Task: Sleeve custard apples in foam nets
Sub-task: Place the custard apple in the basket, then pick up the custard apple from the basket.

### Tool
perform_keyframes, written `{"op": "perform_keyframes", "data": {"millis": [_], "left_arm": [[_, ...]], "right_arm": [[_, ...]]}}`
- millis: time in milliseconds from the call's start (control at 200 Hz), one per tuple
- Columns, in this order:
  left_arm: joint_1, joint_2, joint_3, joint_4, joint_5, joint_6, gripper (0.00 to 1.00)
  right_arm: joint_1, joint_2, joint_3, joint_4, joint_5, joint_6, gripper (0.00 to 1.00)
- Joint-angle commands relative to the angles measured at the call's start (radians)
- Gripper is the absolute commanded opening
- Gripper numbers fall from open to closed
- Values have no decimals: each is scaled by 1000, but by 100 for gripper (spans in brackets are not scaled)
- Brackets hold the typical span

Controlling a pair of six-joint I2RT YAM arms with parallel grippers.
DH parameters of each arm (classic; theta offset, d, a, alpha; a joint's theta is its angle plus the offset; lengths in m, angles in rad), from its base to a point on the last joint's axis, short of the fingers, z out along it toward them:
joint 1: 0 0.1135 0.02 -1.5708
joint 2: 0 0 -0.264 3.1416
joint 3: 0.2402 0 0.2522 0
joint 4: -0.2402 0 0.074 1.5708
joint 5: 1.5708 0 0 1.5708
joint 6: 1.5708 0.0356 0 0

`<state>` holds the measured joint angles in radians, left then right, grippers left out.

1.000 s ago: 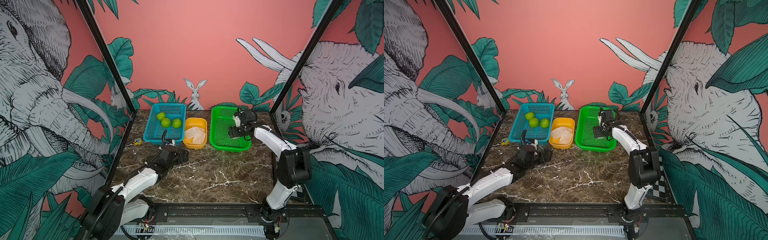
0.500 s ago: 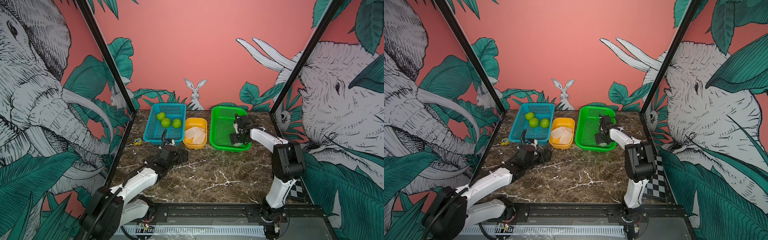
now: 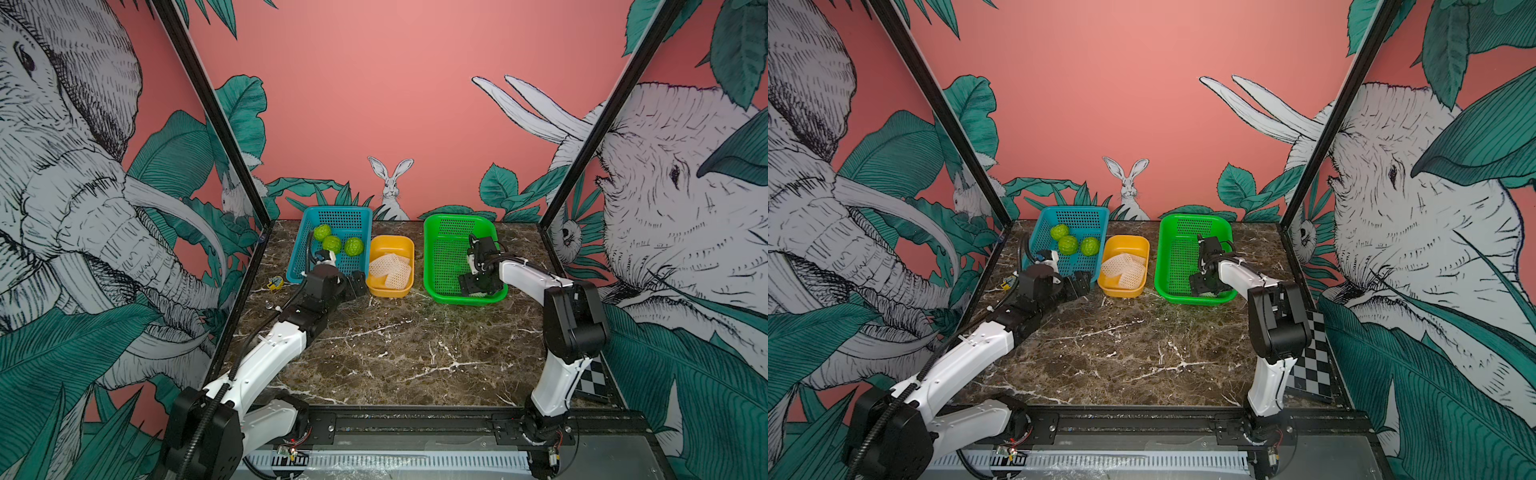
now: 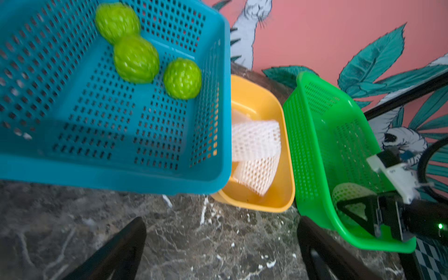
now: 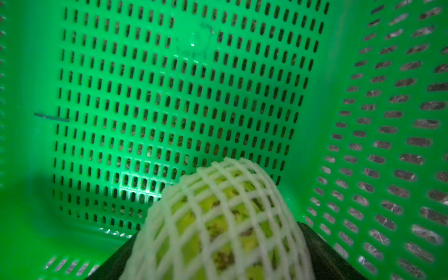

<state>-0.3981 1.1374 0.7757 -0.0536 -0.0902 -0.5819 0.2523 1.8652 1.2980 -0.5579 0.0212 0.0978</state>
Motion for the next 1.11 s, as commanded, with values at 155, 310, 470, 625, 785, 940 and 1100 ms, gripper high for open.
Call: {"op": "perform_keyframes", "data": {"millis": [155,310,470,625,785,940,1100], "left_arm": [[90,175,204,-36,-86,157,99],[116,348,333,-35,-104,198,99],[167,572,481,-42,-88,172,99],[212,748,610,-23,-102,141,99],[246,897,754,-40,-98,118,99],[257,1022,872,-57,-105,123,99],[262,1102,931,-70,-91,107,99]], "right_arm": [[-5,-52,0,-43,-21,16,99],[-5,-149,22,-94,-18,22,99],[-4,-234,66,-113,-33,19,99],[-3,-294,65,-76,-69,24,99],[-5,-291,83,-45,-99,24,99],[-4,-277,93,-17,-101,5,99],[-5,-271,89,5,-90,-9,99]]}}
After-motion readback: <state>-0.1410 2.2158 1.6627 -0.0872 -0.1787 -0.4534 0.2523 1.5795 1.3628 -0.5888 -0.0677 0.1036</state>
